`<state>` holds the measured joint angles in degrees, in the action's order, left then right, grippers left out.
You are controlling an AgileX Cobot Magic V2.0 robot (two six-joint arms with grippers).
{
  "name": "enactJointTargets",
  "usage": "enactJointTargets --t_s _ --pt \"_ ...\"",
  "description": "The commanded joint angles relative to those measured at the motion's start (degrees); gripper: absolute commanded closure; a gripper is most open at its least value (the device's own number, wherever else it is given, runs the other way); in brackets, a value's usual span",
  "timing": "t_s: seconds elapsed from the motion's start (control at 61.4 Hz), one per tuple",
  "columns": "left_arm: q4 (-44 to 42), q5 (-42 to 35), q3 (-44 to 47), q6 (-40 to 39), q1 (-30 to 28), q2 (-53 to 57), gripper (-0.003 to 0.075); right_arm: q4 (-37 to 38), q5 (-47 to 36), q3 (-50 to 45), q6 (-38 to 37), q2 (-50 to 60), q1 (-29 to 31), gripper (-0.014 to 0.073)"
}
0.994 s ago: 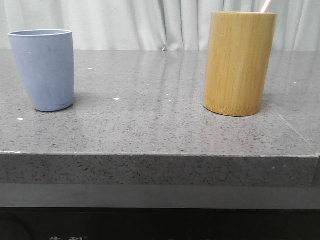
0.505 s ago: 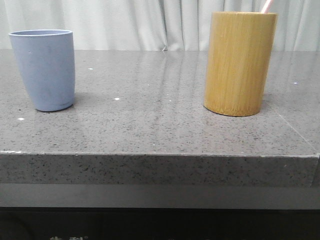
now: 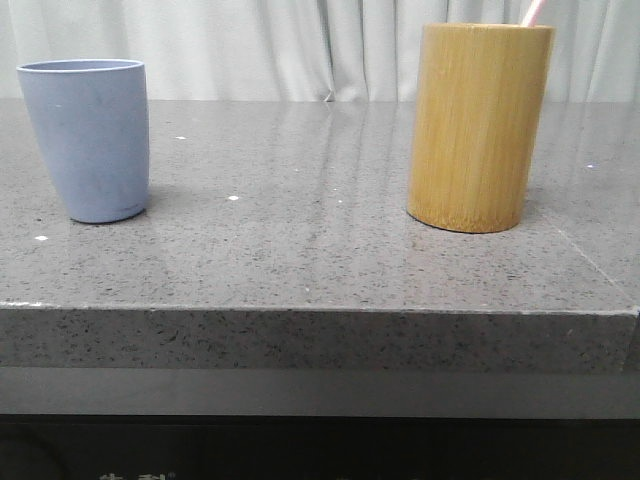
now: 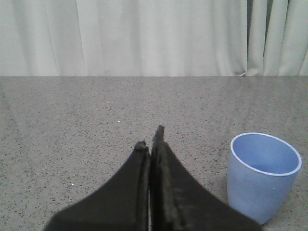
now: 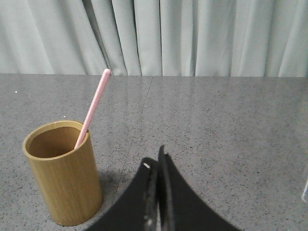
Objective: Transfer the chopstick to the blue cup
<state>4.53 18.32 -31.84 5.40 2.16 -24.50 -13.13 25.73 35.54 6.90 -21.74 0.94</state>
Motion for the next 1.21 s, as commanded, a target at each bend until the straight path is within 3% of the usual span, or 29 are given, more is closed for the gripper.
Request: enactJointTargets --t_s 0.0,0.13,0.196,0.277,0.619,0.815,0.929,1.189 --pt "0.8 -4.7 -2.1 -0.6 0.1 -0.8 0.0588 -0.3 -4.2 2.1 0.7 -0.9 0.5 0.0472" --pt "0.8 -5.0 -2.1 -0.6 0.1 -0.8 0.028 -0.3 -4.2 2.1 0.7 -0.9 0.5 0.0221" --pt "0.8 -5.0 -2.1 -0.6 0.1 -0.8 0.0138 -0.3 -4.2 2.1 0.7 -0.9 0.5 0.0137" --pt "0.8 -5.0 -2.1 -0.6 0.1 -0.8 0.0062 -0.3 -4.2 2.1 0.7 -0.9 0.5 0.0069" --pt "2.4 -4.6 -3.8 -0.6 0.1 -2.8 0.0062 -0.4 -4.2 2.1 0.7 -0.9 0.5 0.0056" --pt "3.7 9.7 -16.1 4.3 1.7 -13.9 0.0062 -0.4 -4.2 2.1 0.7 -0.9 0.5 0.0056" --pt "6.0 20.1 -26.0 7.1 6.5 -23.4 0.0062 -0.4 -4.2 2.1 0.7 -0.9 0.5 0.0056" --pt "6.0 32.6 -42.4 6.5 18.0 -40.7 0.0062 -0.4 -4.2 2.1 0.7 -0.9 0.5 0.0056"
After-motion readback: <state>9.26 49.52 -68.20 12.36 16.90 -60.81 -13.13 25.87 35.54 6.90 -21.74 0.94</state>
